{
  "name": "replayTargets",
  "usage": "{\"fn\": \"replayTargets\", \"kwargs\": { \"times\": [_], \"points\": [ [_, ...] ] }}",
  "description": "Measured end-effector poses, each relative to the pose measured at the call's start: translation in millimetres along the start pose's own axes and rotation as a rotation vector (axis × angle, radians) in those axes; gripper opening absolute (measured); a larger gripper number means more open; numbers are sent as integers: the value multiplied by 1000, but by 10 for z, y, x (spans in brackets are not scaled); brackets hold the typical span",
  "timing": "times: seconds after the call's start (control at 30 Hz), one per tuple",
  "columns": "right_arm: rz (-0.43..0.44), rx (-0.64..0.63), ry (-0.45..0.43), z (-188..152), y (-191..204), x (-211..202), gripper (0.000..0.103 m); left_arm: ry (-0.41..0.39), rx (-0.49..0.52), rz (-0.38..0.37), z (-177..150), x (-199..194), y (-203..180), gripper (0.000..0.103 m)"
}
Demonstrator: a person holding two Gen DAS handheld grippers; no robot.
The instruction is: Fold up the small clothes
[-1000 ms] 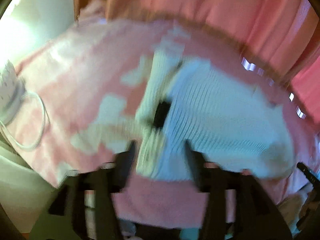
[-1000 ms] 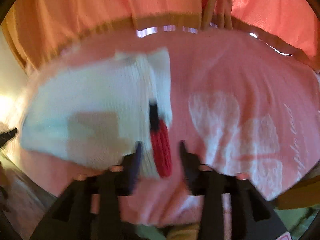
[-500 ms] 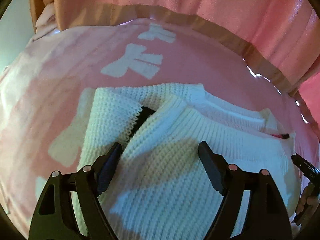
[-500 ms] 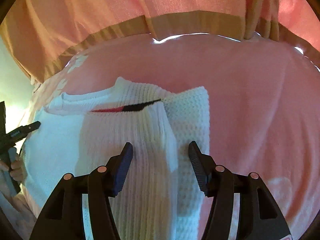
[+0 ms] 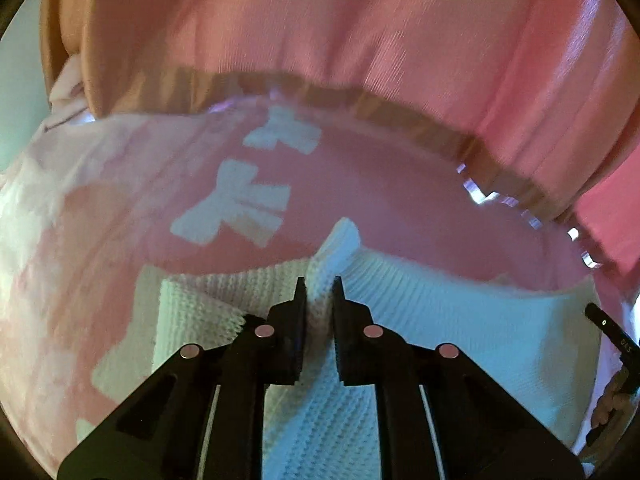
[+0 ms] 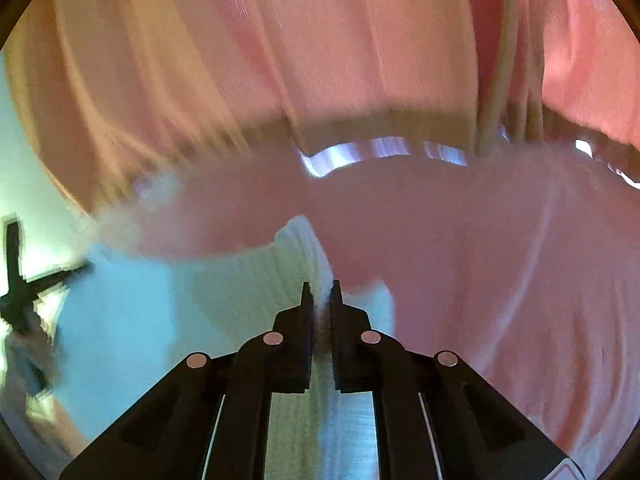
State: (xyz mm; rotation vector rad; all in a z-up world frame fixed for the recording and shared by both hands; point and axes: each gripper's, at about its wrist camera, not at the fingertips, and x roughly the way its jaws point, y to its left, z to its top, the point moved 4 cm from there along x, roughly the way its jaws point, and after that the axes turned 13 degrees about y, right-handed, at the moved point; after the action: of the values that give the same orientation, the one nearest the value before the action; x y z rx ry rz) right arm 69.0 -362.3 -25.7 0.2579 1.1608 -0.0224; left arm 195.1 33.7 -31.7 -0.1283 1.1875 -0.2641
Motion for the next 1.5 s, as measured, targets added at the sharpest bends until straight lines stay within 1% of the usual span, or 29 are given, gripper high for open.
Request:
{"fn": "replayTargets", "kwargs": {
  "times": [0.03, 0.07, 0.13, 0.17, 0.27, 0.33, 0.4, 0.43, 0.47, 0.5, 0.53, 0.57, 0.6, 0.63, 0.67, 0.7, 0.77, 0.8, 0.87, 0.9, 0.97, 1.07, 1.1, 1.13, 1.2, 1.3, 1.37, 1.43, 1.5],
  "points": [
    [-15, 23, 75, -50, -63, 225, 7, 50, -21, 0, -21, 148, 49, 10],
    [8, 45, 111, -101, -105, 351, 7, 100, -51, 11, -69, 309, 117, 10],
    [-10, 27, 70, -42, -57, 186, 9, 78, -52, 15, -62, 285, 136, 10],
    [-7, 28, 22, -25, -32, 54, 10, 67, -43, 23, -52, 220, 111, 10],
    [40, 55, -94, -36, 101, -316, 15, -31, -5, 57, -87, -112, 0, 14],
    [35, 5, -139, -101, 333, -473, 16, -93, 41, 94, -218, -330, -141, 22],
    [53, -49, -149, -188, 616, -504, 16, -128, 90, 94, -392, -462, -314, 47],
    [83, -72, -124, -217, 731, -446, 16, -136, 101, 81, -454, -479, -382, 49],
    [118, -91, -86, -248, 834, -355, 16, -134, 115, 58, -503, -473, -455, 50],
    [157, -109, -25, -297, 960, -162, 16, -105, 140, 44, -547, -392, -542, 50],
    [158, -117, 19, -311, 1004, -23, 15, -65, 157, 46, -576, -271, -598, 50],
    [136, -121, 76, -339, 1010, 162, 12, -40, 166, 55, -612, -177, -623, 50],
    [84, -114, 117, -358, 923, 350, 0, -4, 165, 102, -633, -8, -599, 50],
    [113, -96, 107, -344, 811, 386, 0, 18, 159, 123, -656, 75, -568, 51],
    [140, -29, 110, -294, 644, 345, 0, 7, 158, 112, -673, 72, -529, 51],
    [117, 8, 96, -280, 557, 280, 0, -6, 151, 116, -660, 28, -504, 51],
    [-8, 53, 11, -250, 360, 53, 14, -31, 127, 141, -638, -54, -420, 50],
    [-6, 55, 2, -248, 346, 0, 15, -31, 103, 145, -628, -57, -364, 49],
    [93, 33, 16, -263, 433, -1, 14, -7, 67, 121, -615, 10, -295, 50],
    [77, 9, 35, -286, 471, 49, 8, -15, 74, 133, -616, 16, -303, 50],
    [-54, -21, 98, -334, 394, 258, 3, -27, 113, 174, -638, 20, -358, 51],
    [-11, 71, 49, -270, 203, 95, 5, -30, 131, 188, -657, 6, -373, 50],
    [-26, 83, 6, -258, 171, -35, 11, -30, 126, 185, -659, -3, -364, 50],
    [-18, 82, -10, -275, 167, -109, 15, -29, 122, 182, -659, -5, -359, 50],
    [5, 67, -15, -336, 217, -132, 15, -32, 121, 189, -654, 3, -363, 50],
    [-82, 30, 86, -423, 275, 164, 11, -38, 134, 209, -680, -5, -402, 50],
    [-93, 26, 53, -368, 336, 65, 11, -38, 134, 212, -693, -17, -410, 50],
    [-53, 31, 15, -399, 392, -44, 12, -38, 127, 208, -697, -29, -409, 50],
    [-6, 16, 12, -388, 532, -66, 12, -39, 126, 211, -695, -35, -419, 50]
  ]
}}
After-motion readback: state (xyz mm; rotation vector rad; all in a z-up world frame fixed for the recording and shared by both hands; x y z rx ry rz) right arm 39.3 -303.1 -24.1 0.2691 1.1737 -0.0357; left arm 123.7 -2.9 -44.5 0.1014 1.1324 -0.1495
